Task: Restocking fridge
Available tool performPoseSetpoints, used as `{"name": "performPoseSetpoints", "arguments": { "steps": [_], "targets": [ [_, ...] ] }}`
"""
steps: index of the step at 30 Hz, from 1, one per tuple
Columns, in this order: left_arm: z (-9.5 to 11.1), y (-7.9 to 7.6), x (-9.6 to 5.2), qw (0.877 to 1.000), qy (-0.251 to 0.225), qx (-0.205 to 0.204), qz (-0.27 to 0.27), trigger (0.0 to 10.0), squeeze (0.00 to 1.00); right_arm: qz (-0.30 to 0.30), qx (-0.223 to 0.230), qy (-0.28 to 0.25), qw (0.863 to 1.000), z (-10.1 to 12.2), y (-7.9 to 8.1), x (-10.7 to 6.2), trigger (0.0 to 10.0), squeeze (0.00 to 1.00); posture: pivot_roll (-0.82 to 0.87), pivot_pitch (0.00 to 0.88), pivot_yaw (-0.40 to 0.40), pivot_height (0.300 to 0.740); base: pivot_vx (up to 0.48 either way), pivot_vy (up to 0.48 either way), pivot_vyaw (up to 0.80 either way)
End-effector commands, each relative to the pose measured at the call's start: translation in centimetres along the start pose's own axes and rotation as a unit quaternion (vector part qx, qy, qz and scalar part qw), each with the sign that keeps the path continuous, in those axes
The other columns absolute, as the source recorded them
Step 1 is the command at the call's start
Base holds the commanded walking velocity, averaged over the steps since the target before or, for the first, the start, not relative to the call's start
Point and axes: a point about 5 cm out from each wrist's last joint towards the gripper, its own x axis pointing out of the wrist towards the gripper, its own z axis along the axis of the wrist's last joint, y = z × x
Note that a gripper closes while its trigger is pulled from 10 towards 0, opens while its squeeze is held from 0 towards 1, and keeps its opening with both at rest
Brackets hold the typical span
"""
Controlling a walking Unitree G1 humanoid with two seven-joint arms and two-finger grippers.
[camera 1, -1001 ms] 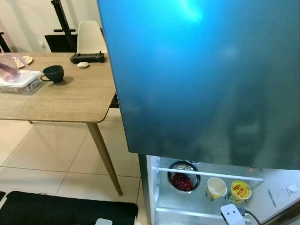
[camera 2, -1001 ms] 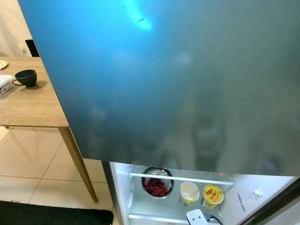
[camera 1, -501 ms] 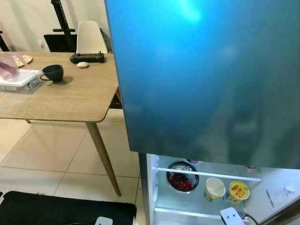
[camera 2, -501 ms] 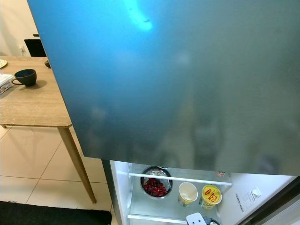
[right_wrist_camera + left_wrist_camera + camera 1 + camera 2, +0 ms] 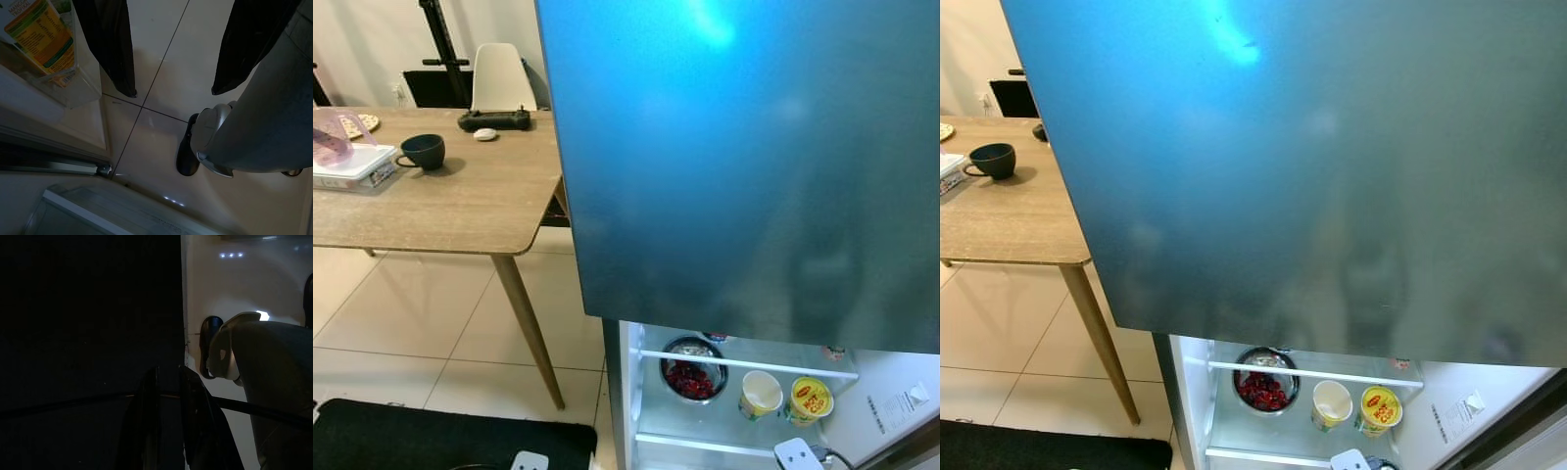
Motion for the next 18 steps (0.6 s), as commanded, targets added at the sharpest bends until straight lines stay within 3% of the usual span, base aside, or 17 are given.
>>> {"name": "performPoseSetpoints", "arguments": {
  "steps": [1, 18],
  "targets": [
    [-0.96, -1.58, 0.06, 0.999, 0.019, 0.002, -0.028, 10.0, 0.0, -0.003, -0.002, 0.008, 1.0, -0.3, -0.01, -0.01, 10.0, 0.0, -0.07, 0.0, -0.061, 0.74, 0.0, 0.0, 0.0],
    [-1.02, -1.51, 0.05, 0.999, 0.021, 0.004, -0.028, 10.0, 0.0, -0.003, -0.003, 0.007, 1.0, -0.17, -0.11, -0.02, 10.0, 0.0, -0.06, 0.0, -0.061, 0.74, 0.0, 0.0, 0.0]
  ]
}}
